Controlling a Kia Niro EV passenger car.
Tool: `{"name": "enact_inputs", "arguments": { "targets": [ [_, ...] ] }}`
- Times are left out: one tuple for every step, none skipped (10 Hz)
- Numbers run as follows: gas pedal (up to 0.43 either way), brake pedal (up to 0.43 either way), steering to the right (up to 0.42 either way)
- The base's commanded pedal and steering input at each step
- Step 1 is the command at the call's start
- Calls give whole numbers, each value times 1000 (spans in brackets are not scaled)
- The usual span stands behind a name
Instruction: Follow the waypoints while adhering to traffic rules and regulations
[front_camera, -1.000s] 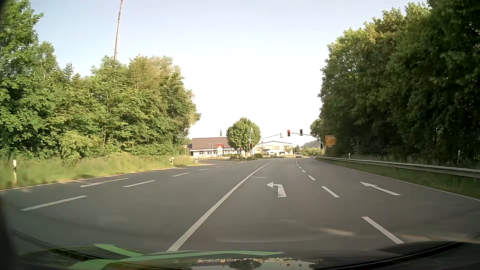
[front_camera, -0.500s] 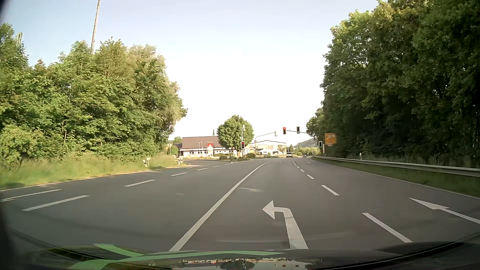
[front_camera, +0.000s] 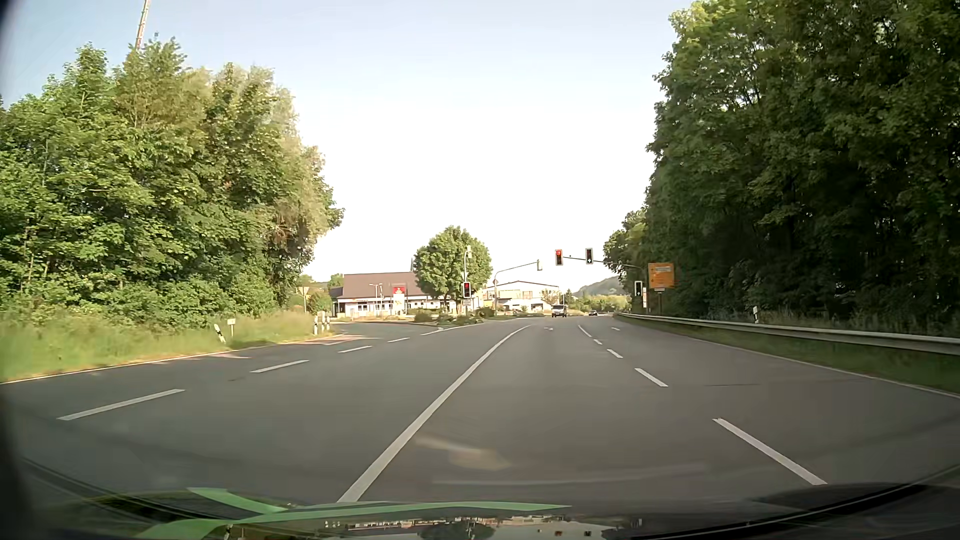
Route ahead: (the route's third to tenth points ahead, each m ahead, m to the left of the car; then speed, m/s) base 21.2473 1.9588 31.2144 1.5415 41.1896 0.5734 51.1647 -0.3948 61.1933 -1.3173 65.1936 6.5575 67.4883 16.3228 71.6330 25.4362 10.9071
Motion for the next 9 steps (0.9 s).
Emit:
{"name": "enact_inputs", "arguments": {
  "targets": [
    [0,91,19],
    [0,91,19],
    [0,98,18],
    [0,98,18],
    [0,110,15],
    [0,165,8],
    [0,189,5],
    [0,213,7],
    [0,226,8]
  ]
}}
